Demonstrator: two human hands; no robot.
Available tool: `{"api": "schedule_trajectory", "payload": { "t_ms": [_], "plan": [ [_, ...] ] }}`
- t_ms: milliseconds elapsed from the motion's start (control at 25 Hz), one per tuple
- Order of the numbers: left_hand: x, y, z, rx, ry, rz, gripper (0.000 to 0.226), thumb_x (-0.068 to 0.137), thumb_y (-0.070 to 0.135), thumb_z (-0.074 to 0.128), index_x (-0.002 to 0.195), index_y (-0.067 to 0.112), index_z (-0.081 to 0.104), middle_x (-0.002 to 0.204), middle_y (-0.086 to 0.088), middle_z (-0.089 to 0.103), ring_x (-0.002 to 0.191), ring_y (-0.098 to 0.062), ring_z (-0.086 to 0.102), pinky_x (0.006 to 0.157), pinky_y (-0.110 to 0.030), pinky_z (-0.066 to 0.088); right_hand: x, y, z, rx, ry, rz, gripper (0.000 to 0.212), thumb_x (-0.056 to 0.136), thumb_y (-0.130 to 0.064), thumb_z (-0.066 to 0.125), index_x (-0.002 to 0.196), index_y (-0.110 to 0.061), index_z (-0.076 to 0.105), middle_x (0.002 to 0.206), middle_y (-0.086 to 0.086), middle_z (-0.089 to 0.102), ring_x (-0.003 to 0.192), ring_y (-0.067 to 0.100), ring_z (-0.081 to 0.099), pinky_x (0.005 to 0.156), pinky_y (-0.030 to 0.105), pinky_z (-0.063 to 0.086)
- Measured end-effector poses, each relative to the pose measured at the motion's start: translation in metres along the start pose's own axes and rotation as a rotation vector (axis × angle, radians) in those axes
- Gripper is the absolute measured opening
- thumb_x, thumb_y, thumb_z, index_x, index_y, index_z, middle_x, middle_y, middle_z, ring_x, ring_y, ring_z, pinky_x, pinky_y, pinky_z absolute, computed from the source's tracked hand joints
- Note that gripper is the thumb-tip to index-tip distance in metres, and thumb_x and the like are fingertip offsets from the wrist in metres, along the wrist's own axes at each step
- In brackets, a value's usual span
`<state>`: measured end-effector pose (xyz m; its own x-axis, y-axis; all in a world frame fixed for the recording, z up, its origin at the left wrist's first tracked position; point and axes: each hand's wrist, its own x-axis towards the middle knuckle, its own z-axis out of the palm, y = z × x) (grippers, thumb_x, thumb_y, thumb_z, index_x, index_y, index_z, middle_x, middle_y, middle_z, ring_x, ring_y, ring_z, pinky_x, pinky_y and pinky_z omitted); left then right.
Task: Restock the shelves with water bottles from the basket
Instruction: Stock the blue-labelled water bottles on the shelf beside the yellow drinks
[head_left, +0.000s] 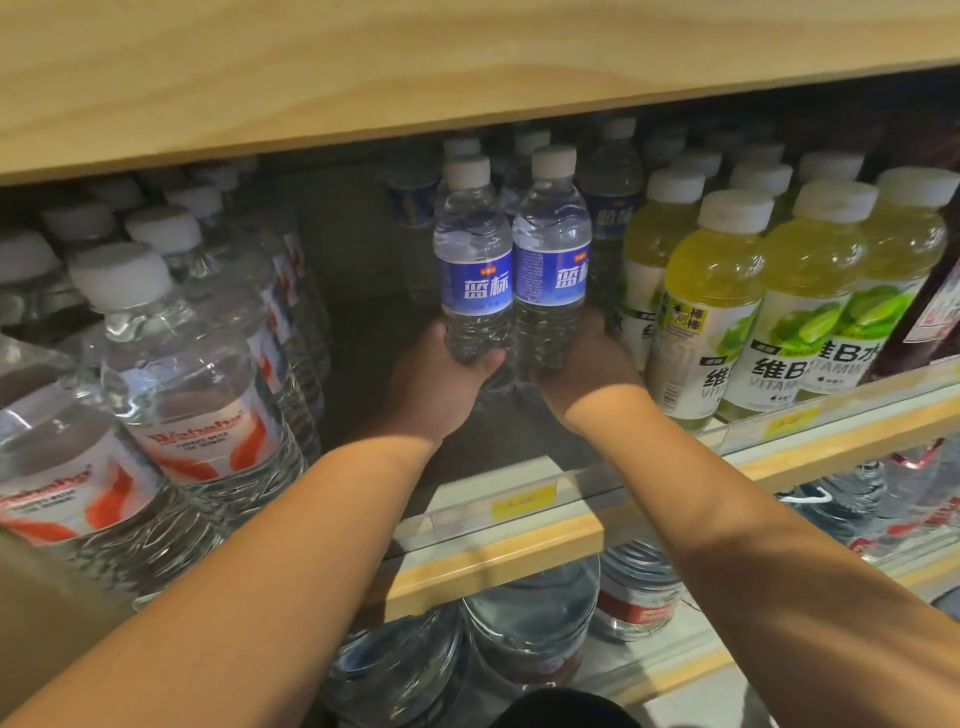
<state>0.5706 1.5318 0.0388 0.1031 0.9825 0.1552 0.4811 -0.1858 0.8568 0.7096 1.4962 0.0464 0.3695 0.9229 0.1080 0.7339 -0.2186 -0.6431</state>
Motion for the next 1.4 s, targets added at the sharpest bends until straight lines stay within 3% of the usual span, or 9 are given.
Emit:
{"api": "schedule_trajectory", "payload": {
  "t_ms": [280,480,640,840,920,1080,1280,1360,1400],
  "plan": [
    [0.019,-0.004,0.009,0.037,-0.011,0.038,0.054,0.082,0.025,0.074,0.131,0.018,0.053,0.118,0.0,0.066,0.106,-0.019,0.063,0.083,-0.022,0.042,0.022,0.006,0.014,-0.039,0.13,-0.074,0.065,0.085,-0.03,0.066,0.135,-0.004,0.033,0.129,0.018,0.054,0.12,0.035,0.051,0.095,0.039,0.044],
    [0.028,-0.002,0.015,0.062,0.008,0.025,0.059,0.084,0.025,0.072,0.137,0.02,0.047,0.123,0.002,0.064,0.104,-0.016,0.061,0.074,-0.01,0.037,0.036,0.01,0.02,-0.073,0.171,-0.088,0.062,0.085,-0.032,0.064,0.134,-0.006,0.036,0.124,0.018,0.055,0.114,0.037,0.055,0.09,0.038,0.045],
    [0.036,-0.002,0.02,0.041,0.021,0.028,0.062,0.084,0.025,0.072,0.14,0.019,0.045,0.129,0.0,0.061,0.116,-0.019,0.058,0.087,-0.018,0.037,0.045,0.011,0.022,-0.085,0.16,-0.101,0.054,0.086,-0.033,0.059,0.132,-0.009,0.041,0.119,0.016,0.057,0.107,0.036,0.059,0.084,0.036,0.046],
    [0.043,-0.005,0.022,0.058,0.021,0.034,0.062,0.085,0.025,0.072,0.14,0.02,0.044,0.129,-0.001,0.061,0.112,-0.02,0.059,0.08,-0.016,0.04,0.048,0.012,0.023,-0.044,0.187,-0.096,0.057,0.086,-0.027,0.065,0.132,-0.006,0.037,0.122,0.017,0.059,0.112,0.036,0.057,0.091,0.044,0.05],
    [0.044,-0.003,0.021,0.03,0.003,0.021,0.062,0.084,0.023,0.072,0.139,0.02,0.045,0.127,0.0,0.062,0.106,-0.017,0.061,0.066,-0.009,0.043,0.048,0.012,0.024,-0.109,0.168,-0.106,0.058,0.087,-0.025,0.063,0.135,-0.006,0.037,0.128,0.016,0.055,0.117,0.035,0.055,0.094,0.042,0.048],
    [0.036,0.0,0.015,0.097,0.013,0.032,0.051,0.082,0.025,0.074,0.129,0.021,0.054,0.122,0.001,0.066,0.11,-0.02,0.062,0.088,-0.024,0.045,0.038,0.011,0.018,-0.305,0.032,-0.126,0.053,0.091,-0.021,0.055,0.139,-0.002,0.038,0.133,0.018,0.05,0.118,0.034,0.054,0.091,0.036,0.046],
    [-0.001,0.012,-0.004,0.204,-0.033,0.106,0.049,0.081,0.031,0.074,0.126,0.027,0.056,0.117,0.004,0.069,0.109,-0.018,0.062,0.085,-0.024,0.042,-0.003,-0.002,-0.014,-0.353,-0.144,-0.093,0.052,0.094,-0.035,0.051,0.138,-0.008,0.041,0.138,0.016,0.049,0.123,0.033,0.05,0.093,0.034,0.043],
    [-0.018,0.023,-0.012,0.266,-0.051,0.087,0.057,0.08,0.036,0.073,0.133,0.029,0.052,0.124,0.004,0.065,0.114,-0.019,0.059,0.089,-0.024,0.041,-0.031,-0.008,-0.031,-0.409,-0.198,-0.106,0.042,0.096,-0.032,0.049,0.129,-0.006,0.048,0.131,0.018,0.052,0.122,0.033,0.05,0.089,0.033,0.042],
    [-0.026,0.028,-0.016,0.323,-0.069,0.072,0.063,0.081,0.038,0.073,0.137,0.03,0.047,0.131,0.003,0.06,0.118,-0.02,0.057,0.093,-0.026,0.042,-0.045,-0.007,-0.038,-0.419,-0.202,-0.108,0.034,0.096,-0.031,0.05,0.116,-0.004,0.053,0.119,0.018,0.056,0.117,0.034,0.053,0.082,0.032,0.041]
  ]
}}
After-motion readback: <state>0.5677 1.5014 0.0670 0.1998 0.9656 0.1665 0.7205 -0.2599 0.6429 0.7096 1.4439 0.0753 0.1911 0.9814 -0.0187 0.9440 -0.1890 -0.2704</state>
